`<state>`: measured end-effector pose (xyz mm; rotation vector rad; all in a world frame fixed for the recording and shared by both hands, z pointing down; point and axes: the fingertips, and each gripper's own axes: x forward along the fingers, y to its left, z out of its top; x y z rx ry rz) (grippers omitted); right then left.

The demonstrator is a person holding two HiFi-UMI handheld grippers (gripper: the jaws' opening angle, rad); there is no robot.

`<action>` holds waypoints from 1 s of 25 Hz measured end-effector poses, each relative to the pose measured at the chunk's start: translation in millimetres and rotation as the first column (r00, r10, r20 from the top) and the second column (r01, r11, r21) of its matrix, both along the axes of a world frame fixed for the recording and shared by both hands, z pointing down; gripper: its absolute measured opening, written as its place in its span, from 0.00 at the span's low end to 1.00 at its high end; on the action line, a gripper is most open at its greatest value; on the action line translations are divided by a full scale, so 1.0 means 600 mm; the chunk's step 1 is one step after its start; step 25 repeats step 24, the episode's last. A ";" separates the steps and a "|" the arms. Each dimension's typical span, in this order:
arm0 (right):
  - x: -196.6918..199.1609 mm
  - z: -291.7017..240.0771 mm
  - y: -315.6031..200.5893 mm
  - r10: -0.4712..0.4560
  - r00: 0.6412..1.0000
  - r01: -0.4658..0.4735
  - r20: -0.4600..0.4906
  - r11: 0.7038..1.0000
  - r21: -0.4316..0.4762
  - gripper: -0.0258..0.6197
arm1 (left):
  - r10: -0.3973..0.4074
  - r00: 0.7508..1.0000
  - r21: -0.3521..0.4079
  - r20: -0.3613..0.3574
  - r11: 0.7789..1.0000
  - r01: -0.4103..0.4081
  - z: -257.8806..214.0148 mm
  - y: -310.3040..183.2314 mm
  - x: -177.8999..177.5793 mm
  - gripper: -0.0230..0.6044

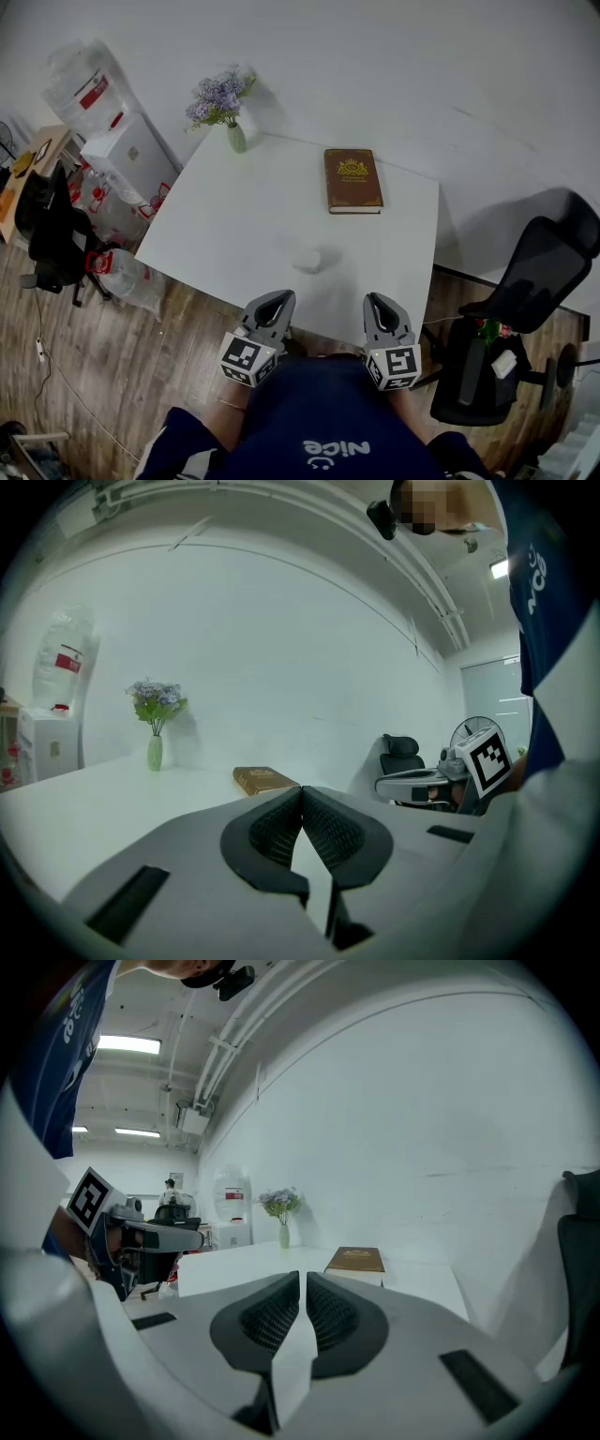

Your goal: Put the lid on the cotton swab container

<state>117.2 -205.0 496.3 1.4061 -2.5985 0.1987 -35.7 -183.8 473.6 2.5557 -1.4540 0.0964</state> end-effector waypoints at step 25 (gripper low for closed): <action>-0.021 0.004 0.007 -0.023 0.999 0.023 -0.038 1.000 0.002 0.13 | -0.062 0.998 0.015 0.020 0.998 0.062 0.010 0.012 -0.038 0.07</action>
